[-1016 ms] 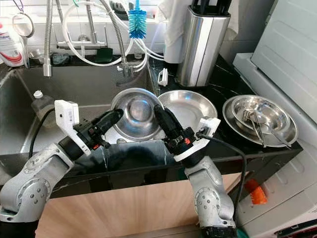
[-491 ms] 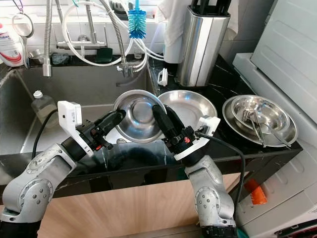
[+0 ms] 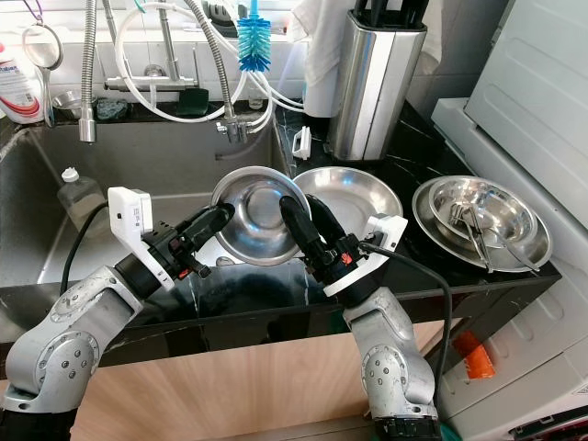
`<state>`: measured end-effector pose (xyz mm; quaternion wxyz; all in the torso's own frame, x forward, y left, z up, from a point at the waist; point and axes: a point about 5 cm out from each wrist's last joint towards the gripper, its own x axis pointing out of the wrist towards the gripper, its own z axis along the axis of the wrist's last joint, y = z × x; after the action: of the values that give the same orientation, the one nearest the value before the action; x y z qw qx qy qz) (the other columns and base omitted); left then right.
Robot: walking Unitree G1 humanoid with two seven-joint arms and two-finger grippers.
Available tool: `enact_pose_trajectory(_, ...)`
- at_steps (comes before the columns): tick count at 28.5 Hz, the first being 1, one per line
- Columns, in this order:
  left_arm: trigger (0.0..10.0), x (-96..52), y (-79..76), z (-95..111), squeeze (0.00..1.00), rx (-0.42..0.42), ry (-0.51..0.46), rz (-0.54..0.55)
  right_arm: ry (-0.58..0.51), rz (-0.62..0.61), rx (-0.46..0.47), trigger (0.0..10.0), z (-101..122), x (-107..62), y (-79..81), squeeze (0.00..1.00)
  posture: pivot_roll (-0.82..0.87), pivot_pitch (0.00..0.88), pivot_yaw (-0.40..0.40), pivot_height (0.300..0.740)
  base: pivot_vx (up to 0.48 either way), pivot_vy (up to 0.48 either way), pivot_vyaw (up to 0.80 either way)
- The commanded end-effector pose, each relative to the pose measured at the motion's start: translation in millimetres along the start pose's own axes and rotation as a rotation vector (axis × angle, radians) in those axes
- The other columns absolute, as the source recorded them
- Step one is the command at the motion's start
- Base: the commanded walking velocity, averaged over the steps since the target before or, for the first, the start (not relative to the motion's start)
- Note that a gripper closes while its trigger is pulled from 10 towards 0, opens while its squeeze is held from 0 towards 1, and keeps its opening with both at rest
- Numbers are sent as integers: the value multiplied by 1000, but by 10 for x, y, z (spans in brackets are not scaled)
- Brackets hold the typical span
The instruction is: Kitchen organization
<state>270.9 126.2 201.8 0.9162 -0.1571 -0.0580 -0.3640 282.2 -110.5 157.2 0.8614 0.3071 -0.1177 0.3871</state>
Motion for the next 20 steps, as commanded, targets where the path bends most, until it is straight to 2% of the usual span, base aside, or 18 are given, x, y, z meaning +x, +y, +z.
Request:
enact_pose_trajectory(1, 0, 8, -32, 20, 0, -4, -12, -20, 1, 46, 0, 10000, 27, 13, 56, 0, 91, 8, -46, 740, 0, 0, 0)
enact_pose_trajectory(5, 0, 13, -27, 24, 0, -1, -15, -13, 1, 110, 36, 10000, 36, 7, 130, 0, 89, 8, -44, 740, 0, 0, 0)
enact_pose_trajectory(7, 235, 24, -13, 31, 0, 2, -23, 5, 5, 99, 21, 10000, 37, 5, 128, 0, 89, 8, -45, 740, 0, 0, 0)
enact_pose_trajectory(8, 3490, 31, 22, 56, 0, 4, -43, 38, 3, 89, 8, 10000, 45, 8, 122, 0, 88, 8, -44, 740, 0, 0, 0)
enact_pose_trajectory(9, 3490, 33, 37, 67, 0, 5, -51, 51, 1, 85, 5, 10000, 48, 10, 120, 0, 88, 8, -44, 740, 0, 0, 0)
enact_pose_trajectory(10, 4980, 38, 80, 99, 0, 12, -76, 90, -3, 78, 3, 10000, 57, 13, 117, 0, 88, 8, -44, 740, 0, 0, 0)
enact_pose_trajectory(11, 10000, 40, 185, 153, 0, 12, -121, 173, -3, 74, -2, 10000, 67, 16, 113, 0, 87, 8, -43, 740, 0, 0, 0)
enact_pose_trajectory(12, 10000, 39, 210, 165, 0, 11, -131, 194, -3, 74, -3, 10000, 69, 17, 112, 0, 87, 8, -43, 740, 0, 0, 0)
enact_pose_trajectory(13, 10000, 21, 313, 195, 0, 8, -161, 278, 1, 71, -4, 10000, 68, 15, 112, 0, 85, 8, -42, 740, 0, 0, 0)
enact_pose_trajectory(15, 10000, -14, 418, 219, 0, -9, -194, 362, 11, 72, -8, 10000, 61, 10, 114, 0, 84, 6, -41, 740, 0, 0, 0)
enact_pose_trajectory(16, 10000, -66, 515, 243, 0, -28, -227, 438, 16, 71, -10, 10000, 50, 3, 116, 0, 84, 6, -41, 740, 0, 0, 0)
enact_pose_trajectory(20, 10000, -112, 572, 287, 0, -58, -269, 473, 17, 69, -8, 10000, 45, -2, 117, 0, 86, 8, -42, 740, 0, 0, 0)
